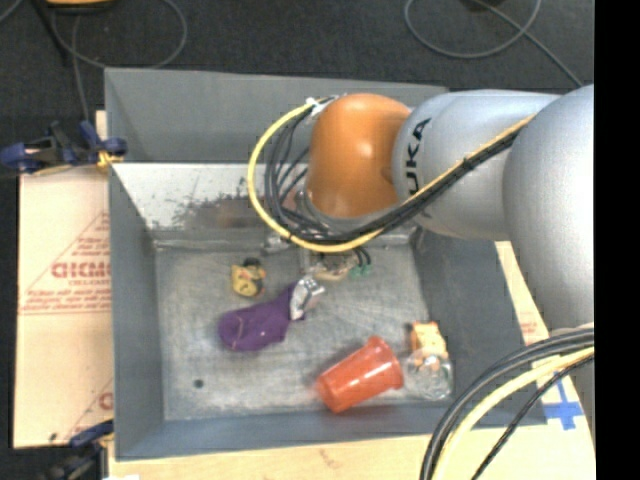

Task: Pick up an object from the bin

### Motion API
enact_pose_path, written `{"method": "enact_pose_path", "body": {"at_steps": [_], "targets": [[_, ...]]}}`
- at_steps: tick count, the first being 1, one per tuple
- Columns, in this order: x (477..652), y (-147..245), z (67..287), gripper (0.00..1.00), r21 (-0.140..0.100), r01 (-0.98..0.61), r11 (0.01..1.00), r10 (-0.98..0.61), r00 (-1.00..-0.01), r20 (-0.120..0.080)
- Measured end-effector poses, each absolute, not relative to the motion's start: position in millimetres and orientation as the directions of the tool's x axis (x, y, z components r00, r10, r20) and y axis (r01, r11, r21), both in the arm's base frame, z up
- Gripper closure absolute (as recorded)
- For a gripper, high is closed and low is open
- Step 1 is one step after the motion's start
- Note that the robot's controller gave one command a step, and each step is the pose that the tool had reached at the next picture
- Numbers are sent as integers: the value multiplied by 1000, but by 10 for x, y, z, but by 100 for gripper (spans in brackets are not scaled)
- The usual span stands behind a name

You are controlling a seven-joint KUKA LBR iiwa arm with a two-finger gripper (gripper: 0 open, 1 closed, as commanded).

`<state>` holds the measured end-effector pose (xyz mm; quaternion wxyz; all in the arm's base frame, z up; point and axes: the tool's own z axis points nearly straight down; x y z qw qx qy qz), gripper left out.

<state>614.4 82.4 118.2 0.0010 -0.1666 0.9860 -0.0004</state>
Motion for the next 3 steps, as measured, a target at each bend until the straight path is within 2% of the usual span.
{"method": "enact_pose_path", "body": {"at_steps": [1, 2, 3], "targets": [[6025, 779, 839, 100, -18, -577, 816, -578, -815, -41], [6025, 779, 839, 100, -18, -577, 817, -577, -816, -41], [5916, 819, 2335, 100, -4, -633, 774, -633, -774, -8]]}}
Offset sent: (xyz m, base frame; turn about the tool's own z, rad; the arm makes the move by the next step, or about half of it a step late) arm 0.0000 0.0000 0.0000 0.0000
